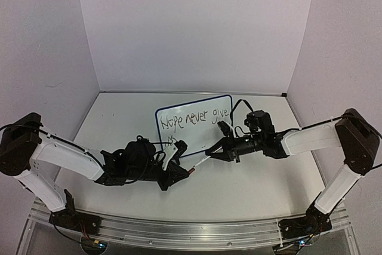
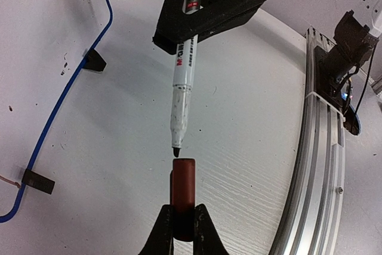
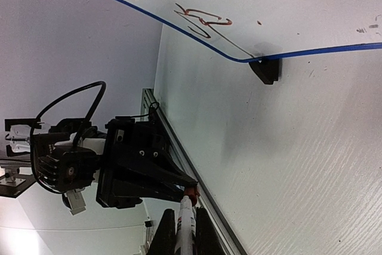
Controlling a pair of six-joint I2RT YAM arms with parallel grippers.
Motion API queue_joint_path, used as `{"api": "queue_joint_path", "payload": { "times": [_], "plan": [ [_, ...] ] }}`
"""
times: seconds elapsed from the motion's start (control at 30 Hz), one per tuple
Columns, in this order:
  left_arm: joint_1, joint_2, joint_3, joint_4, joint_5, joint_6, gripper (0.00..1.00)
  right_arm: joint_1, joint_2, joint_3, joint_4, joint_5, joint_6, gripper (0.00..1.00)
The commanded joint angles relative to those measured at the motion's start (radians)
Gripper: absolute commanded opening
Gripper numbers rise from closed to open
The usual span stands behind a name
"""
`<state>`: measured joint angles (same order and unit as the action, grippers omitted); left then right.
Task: Write a sentence on the whiteboard
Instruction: Insert the whiteboard marker without the cap into the pen cap.
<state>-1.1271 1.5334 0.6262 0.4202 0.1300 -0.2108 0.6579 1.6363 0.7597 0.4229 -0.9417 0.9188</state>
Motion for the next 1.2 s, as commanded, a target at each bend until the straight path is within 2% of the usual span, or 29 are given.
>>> {"api": "queue_joint_path", "payload": {
  "times": [0.0,1.17],
  "plan": [
    [-0.004,0.008,0.033,0.036,0.015,-0.009,0.00,0.009,0.006,0.033,0.037,-0.023,0.006,0.00],
    [-0.004,-0.015,-0.014,0.053,-0.047,-0.044,0.00,0.010,-0.021,0.006,0.036,0.015,0.009,0.00]
  ]
}}
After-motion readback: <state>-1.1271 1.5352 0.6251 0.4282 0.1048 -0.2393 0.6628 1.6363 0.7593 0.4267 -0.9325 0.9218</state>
